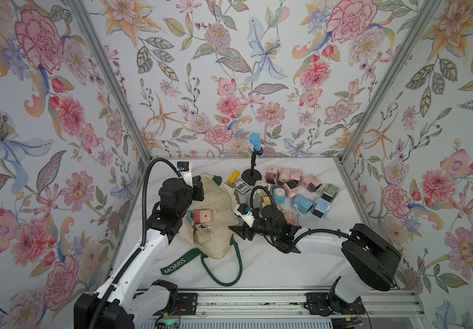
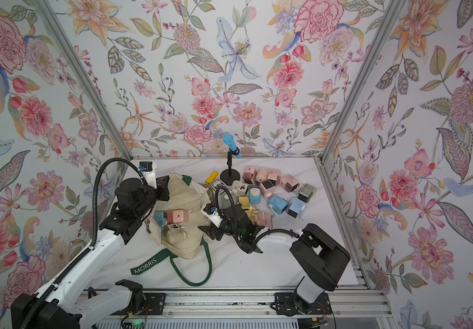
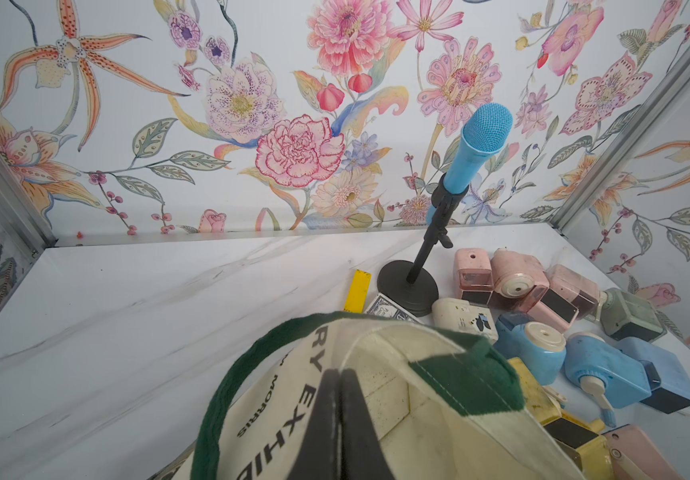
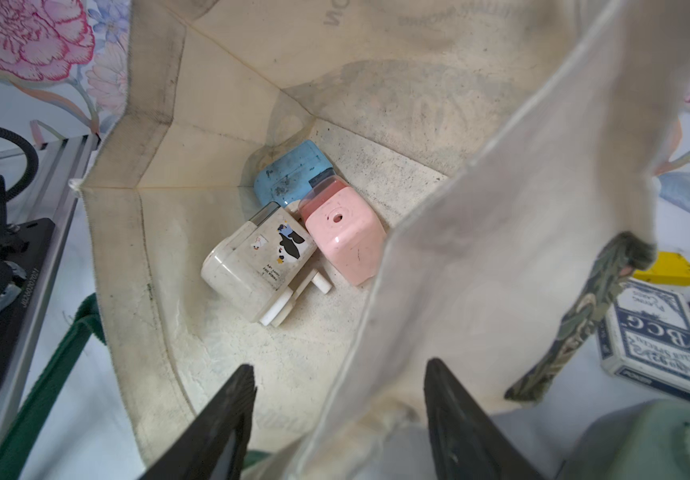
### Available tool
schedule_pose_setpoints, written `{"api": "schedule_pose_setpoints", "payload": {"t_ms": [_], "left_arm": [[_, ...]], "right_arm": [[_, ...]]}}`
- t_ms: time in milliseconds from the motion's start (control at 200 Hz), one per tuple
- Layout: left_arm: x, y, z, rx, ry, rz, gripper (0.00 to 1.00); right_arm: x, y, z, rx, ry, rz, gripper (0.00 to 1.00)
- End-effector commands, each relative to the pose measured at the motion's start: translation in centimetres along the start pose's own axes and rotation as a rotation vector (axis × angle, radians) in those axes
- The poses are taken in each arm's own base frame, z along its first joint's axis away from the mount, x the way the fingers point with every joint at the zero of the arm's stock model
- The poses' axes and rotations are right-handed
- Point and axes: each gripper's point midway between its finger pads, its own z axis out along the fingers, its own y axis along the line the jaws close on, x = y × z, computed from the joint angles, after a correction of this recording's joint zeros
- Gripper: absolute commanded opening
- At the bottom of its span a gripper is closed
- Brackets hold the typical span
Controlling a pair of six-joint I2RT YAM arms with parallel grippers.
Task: Take out the pencil sharpeners from the tote bags
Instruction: Adjust the canvas bag at the center of the board.
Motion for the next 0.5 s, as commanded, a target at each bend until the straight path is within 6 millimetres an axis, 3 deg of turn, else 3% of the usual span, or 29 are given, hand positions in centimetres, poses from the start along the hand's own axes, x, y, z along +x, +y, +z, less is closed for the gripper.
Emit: {"api": "schedule_pose_setpoints", "payload": {"t_ms": [0,85,250,355,495], "left_arm": [[-2.5,-0.6,-0.9,0.033,-0.113,0.041,0.00],[-2.7,-1.1,-2.1,0.063,-0.153,0.034,0.00],[-0.8,-1.3,-2.4,0.092,-0.150,0.019,0.00],[-0.3,-1.2,-2.1,0.088,-0.112,0.036,0.00],[-0.6,-1.2,-2.3,0.088,-0.123,0.026,0.00]], "right_arm": [[-2.5,-0.2,-2.0,0.026,-0.080,-0.028,0.70],[-4.2,1.0,-3.4,0.021,-0.111,-0.063,0.71],[-7.0,6.4,-4.6,-0.095,-0.137,-0.173,0.70],[-7.8,8.5,-3.5,-0.153,-0.127,-0.230,0.70],[-7.9,8.5,0.0,-0.155,-0.052,-0.280,0.71]]}}
